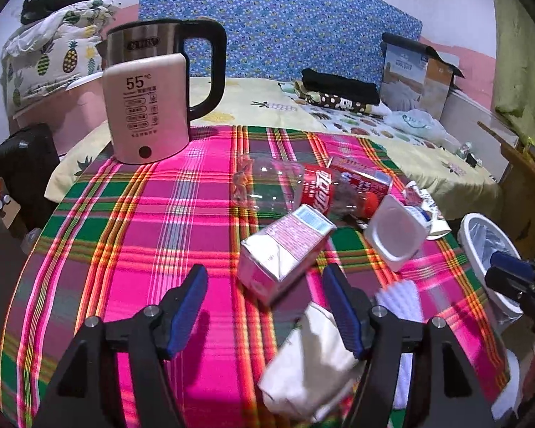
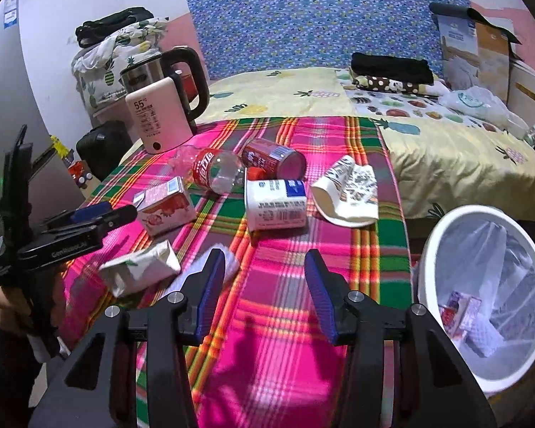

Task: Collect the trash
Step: 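Grasp the pink milk carton with the left tool while the right tool grasps the white yogurt cup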

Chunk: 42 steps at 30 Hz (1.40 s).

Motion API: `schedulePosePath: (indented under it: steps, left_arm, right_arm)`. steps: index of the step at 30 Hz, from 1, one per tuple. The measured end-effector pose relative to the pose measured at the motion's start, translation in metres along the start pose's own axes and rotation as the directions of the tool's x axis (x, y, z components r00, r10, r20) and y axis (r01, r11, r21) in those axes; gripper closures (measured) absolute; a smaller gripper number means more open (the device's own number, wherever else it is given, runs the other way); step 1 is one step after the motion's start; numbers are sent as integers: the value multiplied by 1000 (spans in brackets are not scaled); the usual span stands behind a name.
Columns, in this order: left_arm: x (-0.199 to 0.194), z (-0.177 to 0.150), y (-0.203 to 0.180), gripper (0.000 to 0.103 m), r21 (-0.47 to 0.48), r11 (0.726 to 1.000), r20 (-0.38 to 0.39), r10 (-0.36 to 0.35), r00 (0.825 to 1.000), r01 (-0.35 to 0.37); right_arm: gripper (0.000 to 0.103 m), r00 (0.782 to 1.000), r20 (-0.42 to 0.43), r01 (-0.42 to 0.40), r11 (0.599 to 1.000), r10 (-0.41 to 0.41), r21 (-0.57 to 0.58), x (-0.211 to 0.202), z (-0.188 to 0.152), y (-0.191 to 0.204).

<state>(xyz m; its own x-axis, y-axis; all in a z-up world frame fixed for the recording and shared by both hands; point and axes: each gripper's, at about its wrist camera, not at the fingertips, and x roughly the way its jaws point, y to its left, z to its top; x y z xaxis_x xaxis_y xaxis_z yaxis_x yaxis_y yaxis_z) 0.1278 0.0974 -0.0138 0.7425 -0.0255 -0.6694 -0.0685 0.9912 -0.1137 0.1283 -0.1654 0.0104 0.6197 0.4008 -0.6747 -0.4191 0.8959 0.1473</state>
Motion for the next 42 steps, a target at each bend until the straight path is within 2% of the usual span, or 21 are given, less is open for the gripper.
schedulePosePath:
  steps: [8,16,19,20,24,26,29,42]
  left_arm:
    - [29,4,-2,34,46,998,-53,-34,998,37]
    - [43,7,-5,34,59,997,-77,-34,996,39]
    - [47,6,-4,46,39,999,-104,-30,994,34]
    - [49,5,-4,45,34,999,-108,-29,994,32]
    - [47,5,-4,46,19,1000,-106,-18,994,20]
    - [45,4,-3,46,7,1000,-104,-19,994,20]
    - [39,5,-3,46,-3,1000,-93,-19,996,19]
    - [0,12,-11,46,-12,1000,-12,-10,1000,10]
  right_arm:
    - [58,1000,-21,19,1000,-19,-20,27,14,9]
    - [61,995,-32,89,995,-90,-51,50,24,15]
    - [61,993,-28,112,991,-115,-69,52,25,18]
    - [62,992,-26,121,990,-123,-77,52,25,19]
    - [69,987,-35,152,983,-156,-104,58,26,23]
    - [88,984,-46,168,979,-174,-111,60,27,22]
    - [95,982,-37,183,977,-188,-105,55,27,20]
    - [96,992,22,129,990,-128,-62,19,24,14]
